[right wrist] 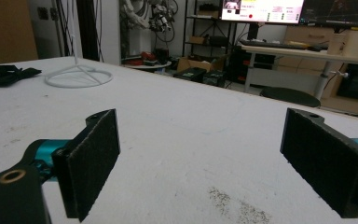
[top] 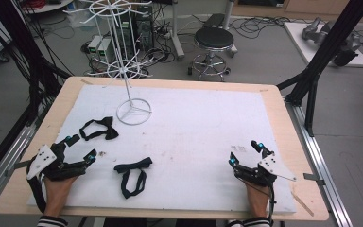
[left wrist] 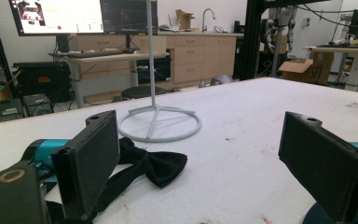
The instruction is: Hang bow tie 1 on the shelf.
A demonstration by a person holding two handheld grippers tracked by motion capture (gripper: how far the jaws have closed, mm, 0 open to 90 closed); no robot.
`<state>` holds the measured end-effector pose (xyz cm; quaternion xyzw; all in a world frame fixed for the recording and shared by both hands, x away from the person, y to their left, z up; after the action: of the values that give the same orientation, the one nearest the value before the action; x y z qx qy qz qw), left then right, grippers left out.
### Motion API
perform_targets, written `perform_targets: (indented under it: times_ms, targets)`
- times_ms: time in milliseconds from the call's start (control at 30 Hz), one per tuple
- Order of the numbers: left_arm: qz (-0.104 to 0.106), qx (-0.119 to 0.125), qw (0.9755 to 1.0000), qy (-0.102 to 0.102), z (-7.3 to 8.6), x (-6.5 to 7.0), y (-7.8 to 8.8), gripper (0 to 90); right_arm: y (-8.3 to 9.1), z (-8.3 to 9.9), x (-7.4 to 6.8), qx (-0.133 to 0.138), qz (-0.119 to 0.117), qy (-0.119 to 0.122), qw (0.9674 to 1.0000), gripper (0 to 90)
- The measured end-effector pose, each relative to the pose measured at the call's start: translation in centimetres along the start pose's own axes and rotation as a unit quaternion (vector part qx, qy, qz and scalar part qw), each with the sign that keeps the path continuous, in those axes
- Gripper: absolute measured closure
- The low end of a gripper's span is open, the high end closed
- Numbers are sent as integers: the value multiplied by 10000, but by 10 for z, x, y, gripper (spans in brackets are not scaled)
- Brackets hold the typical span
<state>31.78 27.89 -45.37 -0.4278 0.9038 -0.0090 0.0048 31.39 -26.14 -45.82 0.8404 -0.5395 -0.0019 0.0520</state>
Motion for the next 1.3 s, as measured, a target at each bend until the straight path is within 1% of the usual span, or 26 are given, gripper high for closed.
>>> perform_targets:
  times_ms: [133,667,767,867,1033,1133,1300]
  targets:
    - [-10,-9,10000,-18,0,0,0,129,0,0,1,39,18,27,10000,112]
    - [4,-5,10000,8,0,0,0,129,1,0,0,36,32,27,10000,112]
    - [20,-109,9999,-14,0,-1,0,128,0,0,0,40,31,31,10000,112]
    - [57,-118,9999,-19,-2,-1,1,128,0,0,0,26,39,22,10000,112]
    - [181,-238,9995,-106,-9,0,2,125,0,0,0,14,36,19,10000,112]
    - [327,-289,9989,-145,-18,2,2,125,0,0,0,6,43,34,10000,112]
    - [558,-438,9970,-294,-34,6,-1,125,0,0,0,8,49,42,10000,112]
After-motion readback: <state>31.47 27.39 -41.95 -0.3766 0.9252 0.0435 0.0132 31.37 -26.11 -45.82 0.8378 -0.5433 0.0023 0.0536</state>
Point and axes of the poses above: each handheld gripper's, and its own axes: y roughly backward along the jaws, z roughly out of its underside, x roughly to its right, the point moved 6 cm from there along -y, roughly forward along the jaws, and after that the axes turned 3 degrees about z, right-handed, at the moved point
